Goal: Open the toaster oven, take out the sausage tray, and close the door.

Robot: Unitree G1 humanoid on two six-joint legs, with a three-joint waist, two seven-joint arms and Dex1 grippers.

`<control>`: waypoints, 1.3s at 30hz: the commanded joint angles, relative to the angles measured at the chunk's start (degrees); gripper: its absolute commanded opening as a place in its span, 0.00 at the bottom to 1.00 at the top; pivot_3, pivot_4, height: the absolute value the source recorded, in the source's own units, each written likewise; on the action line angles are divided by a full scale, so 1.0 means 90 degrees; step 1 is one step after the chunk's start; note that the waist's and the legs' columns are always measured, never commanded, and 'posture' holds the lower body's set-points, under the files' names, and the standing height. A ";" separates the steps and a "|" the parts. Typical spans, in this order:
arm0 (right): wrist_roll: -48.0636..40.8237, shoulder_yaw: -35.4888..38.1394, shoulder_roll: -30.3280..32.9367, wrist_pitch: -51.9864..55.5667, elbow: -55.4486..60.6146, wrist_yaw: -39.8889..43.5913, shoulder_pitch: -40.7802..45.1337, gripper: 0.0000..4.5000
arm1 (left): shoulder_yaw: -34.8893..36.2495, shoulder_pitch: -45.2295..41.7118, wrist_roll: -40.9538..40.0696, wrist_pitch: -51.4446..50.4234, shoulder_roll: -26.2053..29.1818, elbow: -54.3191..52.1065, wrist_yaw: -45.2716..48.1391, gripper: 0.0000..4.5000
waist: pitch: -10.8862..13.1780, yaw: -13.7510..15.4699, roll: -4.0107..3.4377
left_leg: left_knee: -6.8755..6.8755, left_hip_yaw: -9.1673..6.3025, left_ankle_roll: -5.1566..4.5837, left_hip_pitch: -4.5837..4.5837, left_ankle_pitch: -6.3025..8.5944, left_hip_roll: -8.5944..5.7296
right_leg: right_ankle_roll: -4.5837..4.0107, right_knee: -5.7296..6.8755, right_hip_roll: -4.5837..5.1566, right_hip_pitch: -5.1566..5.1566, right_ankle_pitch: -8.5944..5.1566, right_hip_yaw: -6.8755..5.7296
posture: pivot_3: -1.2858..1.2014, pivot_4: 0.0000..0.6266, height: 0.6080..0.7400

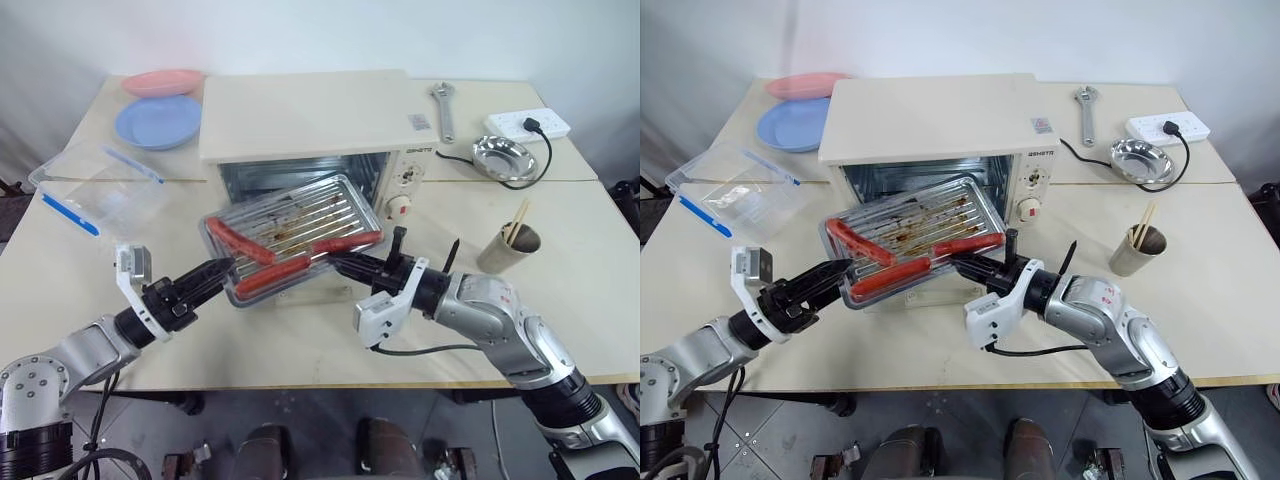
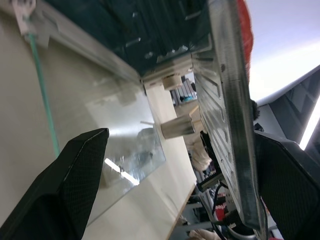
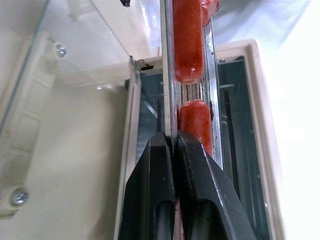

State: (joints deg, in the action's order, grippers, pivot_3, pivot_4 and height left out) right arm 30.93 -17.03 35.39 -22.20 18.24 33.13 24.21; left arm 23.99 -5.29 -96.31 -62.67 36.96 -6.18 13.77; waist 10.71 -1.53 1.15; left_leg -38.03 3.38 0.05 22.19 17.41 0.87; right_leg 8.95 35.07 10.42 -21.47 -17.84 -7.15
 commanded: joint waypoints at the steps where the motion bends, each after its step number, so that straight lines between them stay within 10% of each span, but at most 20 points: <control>1: -0.0335 0.0186 0.0015 -0.0148 0.0266 -0.0009 0.0047 0.00 | -0.0004 0.0026 -0.0149 -0.0013 0.0062 -0.0017 -0.0083 0.88 | 0.0000 -0.0001 0.0000 | 0.0000 0.0000 0.0000 0.0000 0.0000 0.0000 | 0.0000 0.0000 0.0000 0.0000 0.0000 0.0000 | 0.52 0.24 1.00; 14: -0.1039 0.0223 -0.0050 -0.0102 0.0327 0.0579 -0.0053 0.00 | -0.0162 0.0104 -0.0452 -0.0045 0.0130 0.0060 -0.0758 0.02 | 0.0000 0.0000 0.0000 | 0.0000 0.0001 0.0000 0.0000 0.0000 0.0000 | 0.0000 -0.0001 0.0000 0.0000 0.0000 0.0003 | 0.52 0.24 1.00; 33: -0.2811 0.0070 -0.0163 0.0439 0.0402 0.1945 -0.0224 0.00 | -0.0576 0.0697 -0.1453 0.0445 0.0104 -0.0416 -0.2072 0.01 | 0.0000 0.0012 0.0000 | 0.0001 0.0000 0.0000 0.0000 0.0000 0.0000 | 0.0000 -0.0006 0.0000 0.0002 0.0000 0.0005 | 0.52 0.24 1.00; 39: -0.2929 0.0079 -0.0087 0.0655 0.0371 0.2163 -0.0210 0.41 | -0.0628 0.0733 -0.1541 0.0559 0.0157 -0.0445 -0.2080 0.00 | 0.0000 0.0015 -0.0001 | 0.0001 0.0001 -0.0001 -0.0001 0.0001 -0.0001 | -0.0001 -0.0007 0.0000 0.0001 0.0000 0.0006 | 0.52 0.24 1.00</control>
State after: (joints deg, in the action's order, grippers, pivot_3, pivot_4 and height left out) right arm 7.13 -17.51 34.55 -16.03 18.46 52.76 21.52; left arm 18.77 0.73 -109.98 -58.03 37.52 -8.79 -4.41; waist 10.71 -1.39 1.15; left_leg -38.02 3.40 0.03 22.18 17.42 0.86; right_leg 8.95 35.00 10.42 -21.46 -17.84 -7.10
